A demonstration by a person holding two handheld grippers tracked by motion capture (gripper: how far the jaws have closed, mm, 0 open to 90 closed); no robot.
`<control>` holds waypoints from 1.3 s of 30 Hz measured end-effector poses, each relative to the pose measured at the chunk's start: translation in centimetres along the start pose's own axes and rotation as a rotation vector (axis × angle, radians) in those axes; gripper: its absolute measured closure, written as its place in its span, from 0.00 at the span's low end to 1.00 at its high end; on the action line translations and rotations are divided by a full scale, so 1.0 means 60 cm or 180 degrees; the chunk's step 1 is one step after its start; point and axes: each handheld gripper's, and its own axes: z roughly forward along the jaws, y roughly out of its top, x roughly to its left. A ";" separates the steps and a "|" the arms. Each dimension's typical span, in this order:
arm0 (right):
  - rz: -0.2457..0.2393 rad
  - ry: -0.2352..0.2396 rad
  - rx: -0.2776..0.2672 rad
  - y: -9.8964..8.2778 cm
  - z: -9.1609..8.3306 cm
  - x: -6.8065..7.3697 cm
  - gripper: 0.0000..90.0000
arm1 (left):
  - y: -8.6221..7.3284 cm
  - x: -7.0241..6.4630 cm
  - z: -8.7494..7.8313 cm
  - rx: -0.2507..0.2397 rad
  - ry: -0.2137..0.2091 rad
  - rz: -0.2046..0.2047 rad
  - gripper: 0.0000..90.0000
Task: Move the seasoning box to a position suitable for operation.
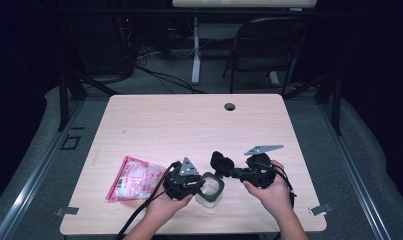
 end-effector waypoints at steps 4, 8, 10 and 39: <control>0.0022 -0.0019 -0.0014 0.003 0.003 -0.003 0.96 | -0.001 -0.001 -0.001 -0.0017 -0.0003 0.0003 0.82; 0.0029 -0.0022 -0.0045 0.005 0.006 -0.004 0.96 | -0.001 -0.003 -0.001 -0.0020 -0.0003 0.0001 0.82; 0.0031 -0.0016 -0.0040 0.006 0.006 -0.004 0.96 | -0.001 -0.003 -0.002 -0.0020 0.0001 0.0003 0.82; 0.0079 0.0014 -0.0110 0.014 0.019 -0.009 0.95 | -0.003 -0.004 -0.005 -0.0038 -0.0001 -0.0007 0.81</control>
